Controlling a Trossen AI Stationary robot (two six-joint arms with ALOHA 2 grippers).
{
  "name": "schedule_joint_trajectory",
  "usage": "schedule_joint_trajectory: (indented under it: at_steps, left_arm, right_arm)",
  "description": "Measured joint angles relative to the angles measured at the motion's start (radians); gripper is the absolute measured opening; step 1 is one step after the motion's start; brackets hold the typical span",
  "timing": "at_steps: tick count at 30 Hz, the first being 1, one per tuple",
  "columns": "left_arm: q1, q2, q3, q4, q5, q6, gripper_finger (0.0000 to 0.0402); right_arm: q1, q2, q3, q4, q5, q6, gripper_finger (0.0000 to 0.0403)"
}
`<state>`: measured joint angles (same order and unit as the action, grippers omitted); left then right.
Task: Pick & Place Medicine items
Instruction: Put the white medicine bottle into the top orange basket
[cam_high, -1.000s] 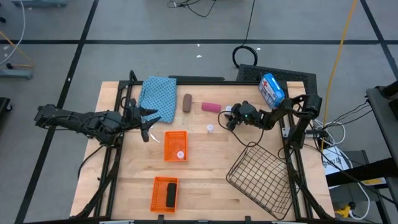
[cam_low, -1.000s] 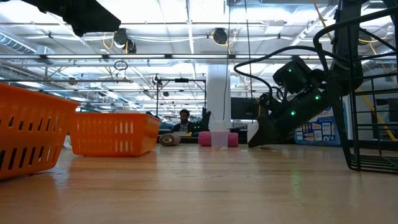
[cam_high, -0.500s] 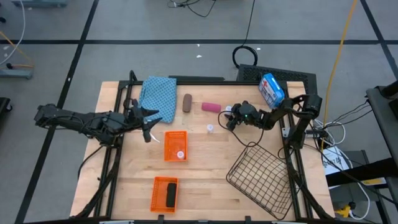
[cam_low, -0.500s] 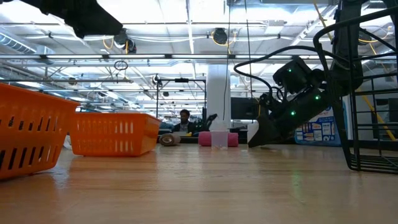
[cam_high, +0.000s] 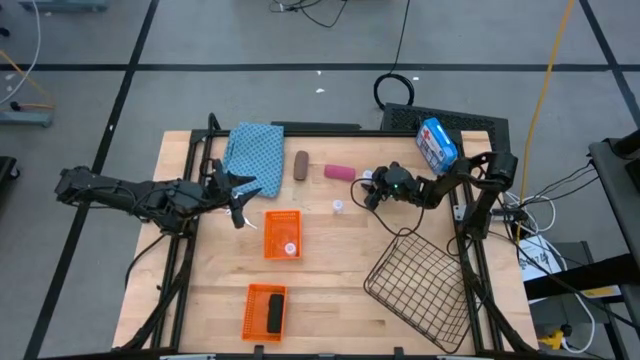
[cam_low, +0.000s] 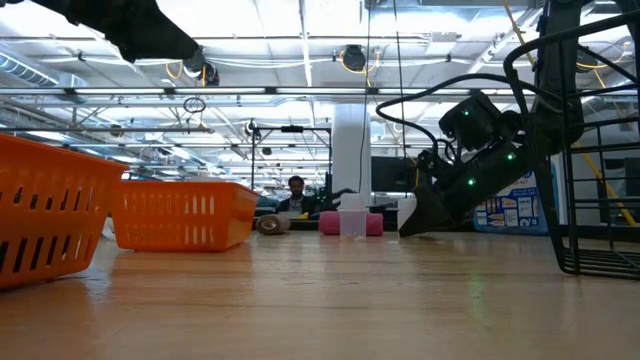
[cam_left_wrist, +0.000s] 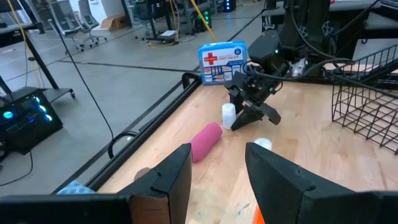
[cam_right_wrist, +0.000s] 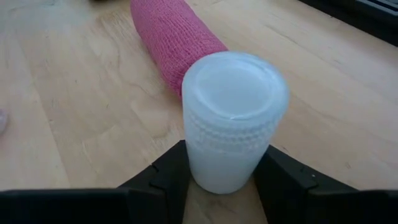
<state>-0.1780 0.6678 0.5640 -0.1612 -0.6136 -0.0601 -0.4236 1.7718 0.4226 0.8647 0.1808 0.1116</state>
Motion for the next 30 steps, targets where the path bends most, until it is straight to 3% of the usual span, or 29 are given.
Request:
schedule_joint_trajectory:
  at_steps: [7, 30]
  left_arm:
    - [0.000, 0.000, 0.000, 0.000, 0.000, -0.003, 0.0157]
    - [0.000, 0.000, 0.000, 0.000, 0.002, -0.023, 0.0157]
  right_arm:
    - [0.000, 0.001, -0.001, 0.103, 0.000, -0.003, 0.0146]
    - [0.002, 0.000, -0.001, 0.114, -0.025, -0.023, 0.0141]
